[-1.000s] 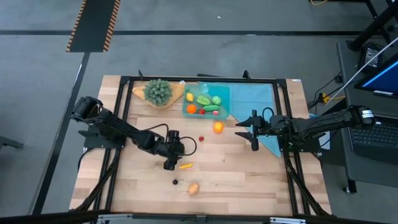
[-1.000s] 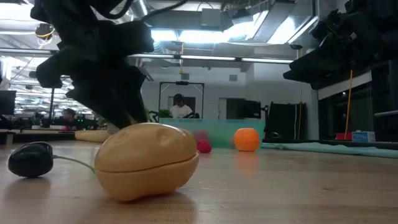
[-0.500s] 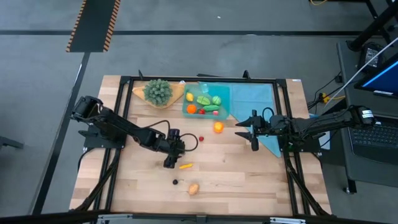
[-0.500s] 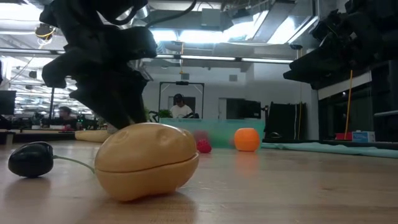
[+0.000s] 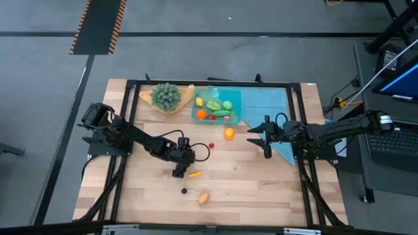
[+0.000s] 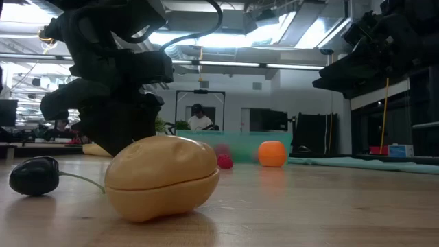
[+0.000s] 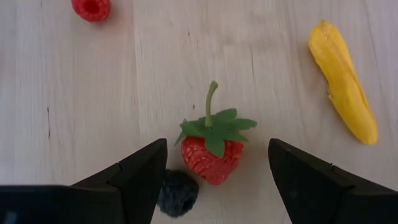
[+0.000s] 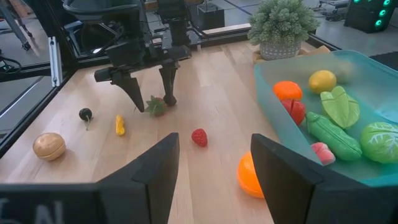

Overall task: Pick and placing Produce into tupperware
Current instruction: Put the strawberry into the blue bin

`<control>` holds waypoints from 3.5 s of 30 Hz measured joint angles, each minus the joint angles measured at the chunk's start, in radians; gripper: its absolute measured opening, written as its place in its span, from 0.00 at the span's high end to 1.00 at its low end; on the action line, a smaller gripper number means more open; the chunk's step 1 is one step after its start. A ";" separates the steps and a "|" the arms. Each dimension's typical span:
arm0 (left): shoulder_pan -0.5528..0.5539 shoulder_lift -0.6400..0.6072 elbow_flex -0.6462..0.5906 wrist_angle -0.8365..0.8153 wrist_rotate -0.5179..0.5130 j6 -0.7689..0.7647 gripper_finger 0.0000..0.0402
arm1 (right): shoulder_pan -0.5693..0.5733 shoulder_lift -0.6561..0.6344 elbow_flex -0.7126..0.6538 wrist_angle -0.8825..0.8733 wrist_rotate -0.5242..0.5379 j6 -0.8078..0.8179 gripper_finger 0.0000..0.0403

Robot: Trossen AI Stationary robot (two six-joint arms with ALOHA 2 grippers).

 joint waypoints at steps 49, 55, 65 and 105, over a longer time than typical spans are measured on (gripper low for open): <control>0.001 0.008 0.000 0.041 0.014 -0.012 0.55 | 0.000 0.000 0.000 -0.001 0.000 0.001 0.50; 0.001 0.008 0.000 0.039 0.014 -0.010 0.58 | 0.000 0.000 0.000 -0.001 0.000 0.001 0.50; 0.001 0.008 0.000 0.040 0.014 -0.010 0.62 | 0.000 0.000 0.000 -0.001 0.000 0.002 0.50; 0.044 -0.239 0.000 -0.156 0.014 -0.009 0.71 | 0.000 0.000 0.000 -0.002 0.000 0.002 0.50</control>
